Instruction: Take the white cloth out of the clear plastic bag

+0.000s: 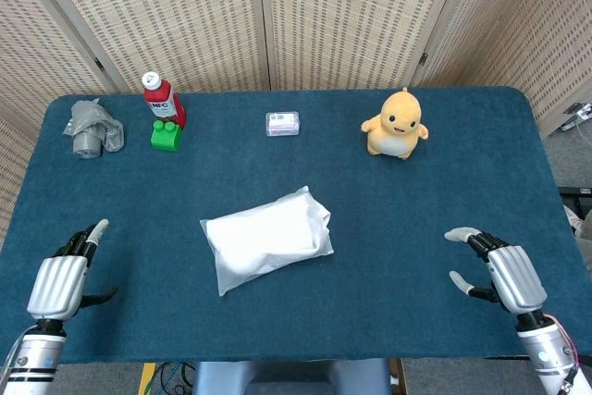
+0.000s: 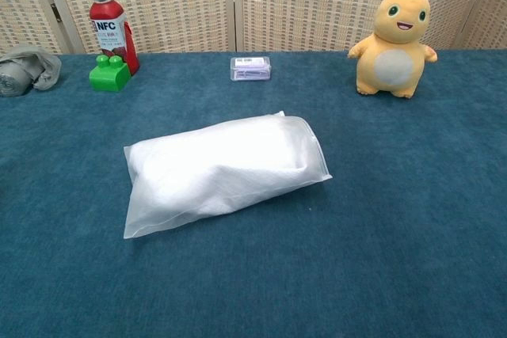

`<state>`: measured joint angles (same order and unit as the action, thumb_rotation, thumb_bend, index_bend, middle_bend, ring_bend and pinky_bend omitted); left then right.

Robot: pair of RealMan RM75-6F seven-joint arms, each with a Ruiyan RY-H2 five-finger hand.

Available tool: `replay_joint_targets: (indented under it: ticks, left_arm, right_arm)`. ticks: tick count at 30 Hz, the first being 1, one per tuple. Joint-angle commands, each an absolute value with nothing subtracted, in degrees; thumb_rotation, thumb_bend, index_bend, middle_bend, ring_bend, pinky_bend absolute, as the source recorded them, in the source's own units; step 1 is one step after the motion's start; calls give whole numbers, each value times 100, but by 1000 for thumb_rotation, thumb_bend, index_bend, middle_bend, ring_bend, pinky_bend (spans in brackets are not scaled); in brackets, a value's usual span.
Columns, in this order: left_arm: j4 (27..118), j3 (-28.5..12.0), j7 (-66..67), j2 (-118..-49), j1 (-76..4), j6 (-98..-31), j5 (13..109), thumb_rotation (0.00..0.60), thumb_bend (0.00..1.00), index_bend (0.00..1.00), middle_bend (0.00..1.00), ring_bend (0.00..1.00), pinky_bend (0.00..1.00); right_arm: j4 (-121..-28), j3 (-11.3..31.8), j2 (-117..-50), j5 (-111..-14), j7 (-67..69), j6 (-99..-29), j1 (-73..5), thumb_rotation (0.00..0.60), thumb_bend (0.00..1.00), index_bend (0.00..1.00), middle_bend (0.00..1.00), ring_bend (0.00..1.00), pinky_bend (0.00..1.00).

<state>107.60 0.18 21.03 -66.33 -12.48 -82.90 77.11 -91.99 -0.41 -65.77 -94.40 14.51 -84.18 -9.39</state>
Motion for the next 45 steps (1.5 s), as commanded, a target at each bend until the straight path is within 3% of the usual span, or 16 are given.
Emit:
replay_joint_targets:
  ticks: [1, 11, 16, 25, 36, 45]
  left_arm:
    - [10782, 14, 2191, -6676, -1244, -8244, 7705, 600, 31, 51, 107, 142, 316]
    - [11026, -254, 2184, -6782, -1571, -7734, 7564, 600, 28, 11, 83, 124, 303]
    - [11226, -440, 2506, -6975, -1967, -7256, 7391, 600, 14, 0, 2, 35, 241]
    - [11573, -1031, 3180, -7607, -2904, -6444, 6227, 600, 0, 0, 0, 0, 137]
    - [11350, -1550, 4090, -8461, -4061, -6271, 4963, 600, 0, 0, 0, 0, 96]
    - [11276, -1504, 4356, -8889, -4583, -6365, 4591, 600, 0, 0, 0, 0, 68]
  right_arm:
    - [-9170, -44, -6588, -9477, 1490, -8467, -920, 600, 245, 317, 309, 328, 496]
    - [-9170, -13, -6573, -9538, 1485, -8393, -1008, 600, 245, 317, 309, 328, 496]
    - [-9232, -6, -6498, -9526, 1409, -8410, -996, 600, 245, 317, 309, 328, 496]
    - [-9117, -15, -6461, -9487, 1526, -8436, -959, 600, 245, 317, 309, 328, 496]
    - [-8873, -25, -6518, -9423, 1756, -8387, -954, 600, 244, 317, 309, 328, 496]
    - [-8720, -43, -6578, -9402, 1889, -8396, -923, 600, 244, 317, 309, 328, 496]
